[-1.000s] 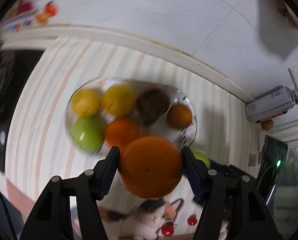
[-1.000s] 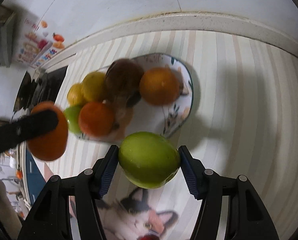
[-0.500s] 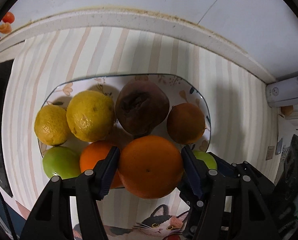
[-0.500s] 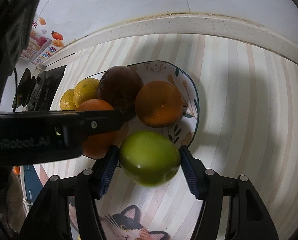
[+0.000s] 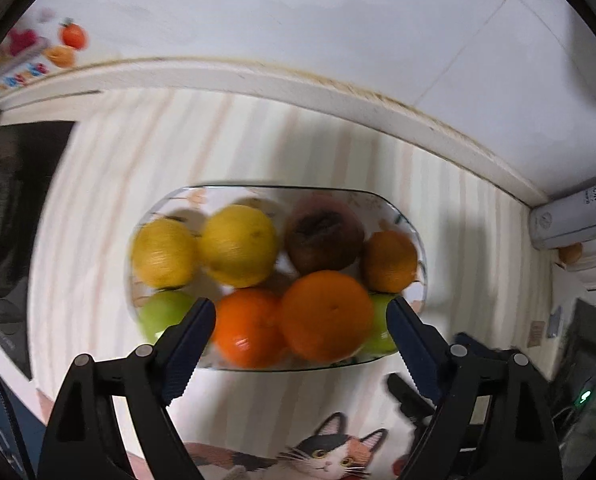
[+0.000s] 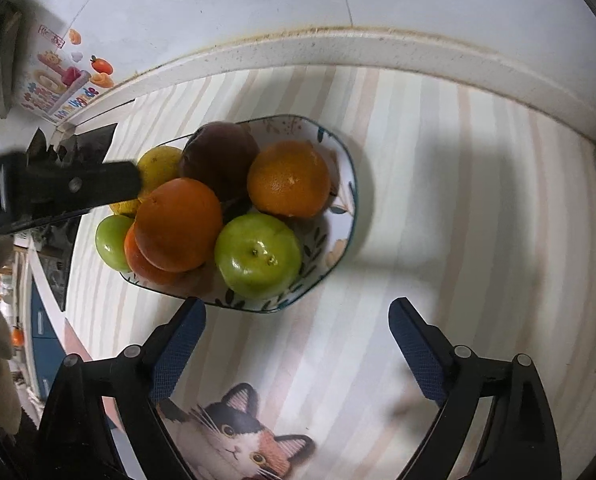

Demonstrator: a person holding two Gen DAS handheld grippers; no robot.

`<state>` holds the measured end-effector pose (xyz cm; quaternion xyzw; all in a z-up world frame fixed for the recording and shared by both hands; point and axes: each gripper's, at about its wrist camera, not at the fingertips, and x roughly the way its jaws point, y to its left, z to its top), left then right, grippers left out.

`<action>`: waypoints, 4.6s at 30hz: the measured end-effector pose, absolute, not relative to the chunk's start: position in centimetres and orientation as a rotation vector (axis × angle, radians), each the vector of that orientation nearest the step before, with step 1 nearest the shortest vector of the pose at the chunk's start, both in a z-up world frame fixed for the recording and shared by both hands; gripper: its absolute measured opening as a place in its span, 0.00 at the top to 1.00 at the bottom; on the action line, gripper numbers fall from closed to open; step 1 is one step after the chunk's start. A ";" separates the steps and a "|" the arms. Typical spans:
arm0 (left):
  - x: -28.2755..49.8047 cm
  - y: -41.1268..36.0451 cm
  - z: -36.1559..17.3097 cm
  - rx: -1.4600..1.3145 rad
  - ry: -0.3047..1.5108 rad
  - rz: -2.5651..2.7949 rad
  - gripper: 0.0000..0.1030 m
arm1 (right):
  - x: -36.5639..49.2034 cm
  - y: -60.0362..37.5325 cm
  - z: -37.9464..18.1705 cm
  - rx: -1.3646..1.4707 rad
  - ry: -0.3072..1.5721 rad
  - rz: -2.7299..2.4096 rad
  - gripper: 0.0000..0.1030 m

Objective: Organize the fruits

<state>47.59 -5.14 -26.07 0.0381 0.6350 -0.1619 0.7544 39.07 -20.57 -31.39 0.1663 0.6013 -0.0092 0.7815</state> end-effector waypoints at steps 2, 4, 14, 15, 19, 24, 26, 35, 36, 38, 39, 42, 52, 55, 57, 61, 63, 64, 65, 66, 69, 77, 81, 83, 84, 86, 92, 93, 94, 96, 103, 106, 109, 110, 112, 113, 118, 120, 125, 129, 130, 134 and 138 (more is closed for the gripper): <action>46.7 -3.9 -25.3 0.092 1.344 -0.296 0.15 | 38.7 -20.5 -30.5 0.320 1.291 -0.036 0.08; 45.6 -2.8 -24.9 0.084 1.318 -0.248 0.15 | 38.2 -20.4 -29.7 0.282 1.283 -0.061 0.07; 39.7 -0.7 -23.5 0.029 1.230 -0.106 0.15 | 35.7 -20.1 -25.2 0.142 1.215 -0.044 0.07; 39.0 -0.6 -23.2 0.019 1.218 -0.090 0.15 | 35.3 -20.2 -24.6 0.135 1.205 -0.033 0.07; 36.1 -0.2 -21.3 -0.001 1.168 -0.048 0.15 | 33.7 -20.7 -22.1 0.129 1.170 0.008 0.07; 32.4 -0.1 -18.6 -0.008 1.100 -0.017 0.15 | 30.2 -20.6 -18.0 0.082 1.102 0.044 0.07; 30.6 0.1 -17.1 -0.015 1.076 -0.022 0.15 | 28.8 -20.5 -16.4 0.075 1.085 0.054 0.07; 24.2 0.5 -10.4 -0.015 0.963 -0.053 0.15 | 21.7 -19.2 -9.3 0.036 0.977 0.069 0.07; 23.5 0.6 -9.7 -0.016 0.951 -0.059 0.15 | 21.0 -19.1 -8.6 0.040 0.969 0.073 0.07; 22.3 0.6 -8.7 -0.010 0.934 -0.063 0.15 | 19.7 -18.9 -7.3 0.050 0.952 0.077 0.07; 21.7 0.6 -8.3 -0.008 0.925 -0.067 0.15 | 19.1 -18.8 -6.7 0.053 0.945 0.079 0.07; 19.9 0.8 -6.8 -0.006 0.897 -0.074 0.15 | 17.6 -18.6 -4.9 0.071 0.918 0.087 0.07; 16.8 0.9 -5.1 -0.012 0.856 -0.096 0.15 | 14.6 -17.8 -0.9 0.084 0.860 0.106 0.07; 16.6 0.9 -5.0 -0.018 0.857 -0.098 0.15 | 14.4 -17.7 -0.6 0.083 0.855 0.106 0.07; 16.5 0.9 -5.0 -0.014 0.853 -0.094 0.15 | 14.4 -17.7 -0.7 0.075 0.856 0.100 0.07; 16.8 0.8 -5.2 -0.012 0.858 -0.081 0.15 | 14.8 -18.2 -1.0 0.085 0.857 0.093 0.02; 17.1 0.7 -5.3 -0.009 0.857 -0.073 0.15 | 15.0 -18.4 -1.1 0.089 0.852 0.084 0.02; 17.2 0.6 -5.4 -0.008 0.856 -0.068 0.15 | 15.1 -18.5 -1.1 0.092 0.850 0.082 0.02; 17.4 0.6 -5.4 -0.009 0.855 -0.064 0.15 | 15.2 -18.7 -1.2 0.097 0.849 0.080 0.02; 17.5 0.6 -5.5 -0.014 0.854 -0.058 0.15 | 15.3 -18.9 -1.3 0.101 0.849 0.076 0.02; 18.2 0.6 -5.8 -0.022 0.859 -0.051 0.15 | 16.1 -19.6 -2.1 0.117 0.861 0.064 0.02; 21.5 0.2 -10.5 -0.009 0.955 -0.012 0.00 | 19.1 -21.9 -11.3 0.184 1.063 0.046 0.02; 23.0 -0.1 -15.1 0.032 1.053 0.020 0.00 | 20.1 -22.5 -18.8 0.201 1.211 0.047 0.02; 23.8 -0.4 -17.9 0.061 1.123 0.032 0.00 | 20.4 -22.4 -22.5 0.212 1.282 0.064 0.02; 23.9 -0.5 -19.0 0.070 1.146 0.034 0.00 | 20.5 -22.2 -24.1 0.219 1.311 0.073 0.03; 24.2 -0.7 -21.5 0.085 1.204 0.039 0.00 | 20.4 -21.7 -27.2 0.222 1.363 0.088 0.11; 24.5 -0.5 -27.5 0.092 1.356 0.045 0.00 | 20.5 -19.5 -33.4 0.186 1.444 0.160 0.39; 24.5 -0.5 -28.1 0.092 1.367 0.047 0.00 | 20.4 -19.1 -33.8 0.178 1.449 0.170 0.42; 24.3 -0.4 -28.6 0.090 1.377 0.048 0.00 | 20.5 -18.8 -34.2 0.172 1.455 0.181 0.49; 24.3 -0.3 -29.6 0.085 1.399 0.048 0.00 | 20.4 -18.0 -35.2 0.160 1.473 0.207 0.57; 23.6 -0.4 -31.1 0.036 1.444 -0.017 0.00 | 19.8 -17.7 -35.1 0.111 1.438 0.210 0.72; 23.1 -1.1 -31.4 0.023 1.450 -0.075 0.00 | 19.5 -18.9 -34.3 0.143 1.424 0.186 0.72; 22.8 -2.3 -32.2 0.017 1.478 -0.135 0.02 | 19.3 -20.4 -33.6 0.168 1.415 0.160 0.72; 22.8 -2.8 -32.6 0.014 1.491 -0.155 0.05 | 19.2 -20.8 -33.5 0.173 1.412 0.150 0.72; 22.9 -3.9 -33.5 0.009 1.510 -0.197 0.14 | 19.2 -21.3 -33.5 0.180 1.410 0.137 0.72; 22.9 -4.2 -33.9 0.011 1.521 -0.208 0.21 | 19.1 -21.5 -33.6 0.185 1.413 0.131 0.72; 23.3 -5.9 -35.7 0.005 1.566 -0.261 0.57 | 18.6 -22.2 -33.8 0.203 1.415 0.112 0.72; 23.5 -6.2 -35.9 0.009 1.558 -0.265 0.64 | 18.3 -22.5 -33.6 0.204 1.412 0.110 0.72; 23.9 -6.7 -36.0 0.005 1.544 -0.264 0.73 | 18.3 -22.7 -33.4 0.202 1.407 0.112 0.72; 24.0 -6.9 -36.0 -0.015 1.542 -0.260 0.73 | 18.7 -22.7 -33.1 0.207 1.393 0.119 0.72; 24.1 -6.7 -35.9 -0.021 1.541 -0.259 0.73 | 18.8 -22.8 -32.9 0.213 1.391 0.121 0.72; 25.2 -5.8 -34.5 -0.084 1.532 -0.263 0.73 | 19.8 -23.6 -32.2 0.297 1.376 0.141 0.72; 26.8 -5.7 -31.8 -0.163 1.484 -0.296 0.73 | 22.2 -25.9 -30.9 0.466 1.338 0.174 0.72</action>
